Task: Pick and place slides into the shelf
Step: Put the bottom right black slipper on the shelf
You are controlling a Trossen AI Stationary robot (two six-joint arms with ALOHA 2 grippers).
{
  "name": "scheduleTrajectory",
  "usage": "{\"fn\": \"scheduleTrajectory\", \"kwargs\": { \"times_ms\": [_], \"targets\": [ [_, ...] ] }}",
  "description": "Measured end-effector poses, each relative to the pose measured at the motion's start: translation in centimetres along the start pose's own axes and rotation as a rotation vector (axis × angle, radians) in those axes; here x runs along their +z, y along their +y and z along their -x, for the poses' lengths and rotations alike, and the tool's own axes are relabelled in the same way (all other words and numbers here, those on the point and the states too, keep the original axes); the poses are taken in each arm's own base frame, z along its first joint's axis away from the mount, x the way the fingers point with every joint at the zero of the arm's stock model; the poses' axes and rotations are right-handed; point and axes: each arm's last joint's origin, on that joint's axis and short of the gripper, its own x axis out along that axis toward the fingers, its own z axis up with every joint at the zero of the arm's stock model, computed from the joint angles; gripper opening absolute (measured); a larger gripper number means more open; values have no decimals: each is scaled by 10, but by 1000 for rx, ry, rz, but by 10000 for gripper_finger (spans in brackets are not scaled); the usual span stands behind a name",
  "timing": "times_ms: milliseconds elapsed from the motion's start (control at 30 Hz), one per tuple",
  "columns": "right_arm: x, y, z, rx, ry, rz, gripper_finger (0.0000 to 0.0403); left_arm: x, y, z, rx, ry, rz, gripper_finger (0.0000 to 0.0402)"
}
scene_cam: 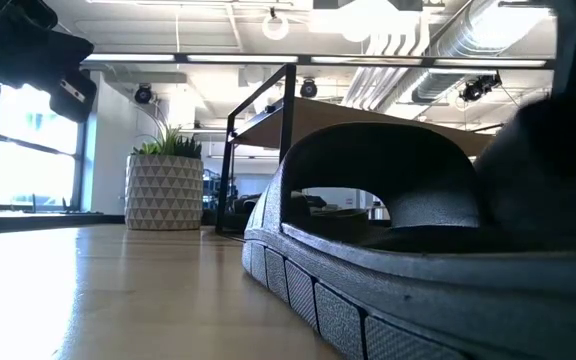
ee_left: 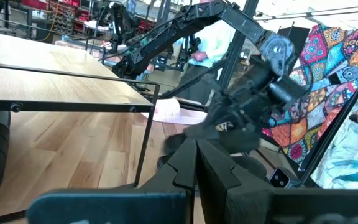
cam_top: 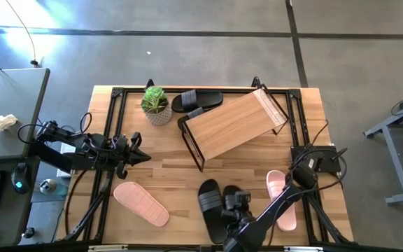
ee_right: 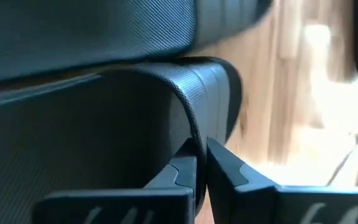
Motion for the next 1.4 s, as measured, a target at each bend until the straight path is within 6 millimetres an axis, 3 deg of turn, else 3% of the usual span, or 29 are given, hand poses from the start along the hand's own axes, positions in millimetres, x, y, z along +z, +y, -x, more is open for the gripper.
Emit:
{"fn": "scheduleTrajectory", "kwargs": {
  "times_ms": [267,367,500,667,933,1033,1233,1400],
  "targets": [
    [20,-21,70,225,-189,60,1,0,0,0,0,1,0,1],
    [13,-43,91,295,-258,46,1,0,0,0,0,0,0,1],
    [-4,-79,116,256,-285,-74,1,0,0,0,0,-1,0,1],
    [-14,-117,147,231,-460,-126,0,0,0,0,-1,-1,0,1],
    [-31,-161,171,113,-613,-117,0,0,0,0,0,-1,0,1],
    [-33,-169,174,43,-653,-66,0,0,0,0,0,0,0,1],
    [-31,-189,176,-247,-723,53,0,0,0,0,0,0,0,1],
    [-17,-209,168,-513,-677,143,0,0,0,0,0,-1,0,1]
  ]
}}
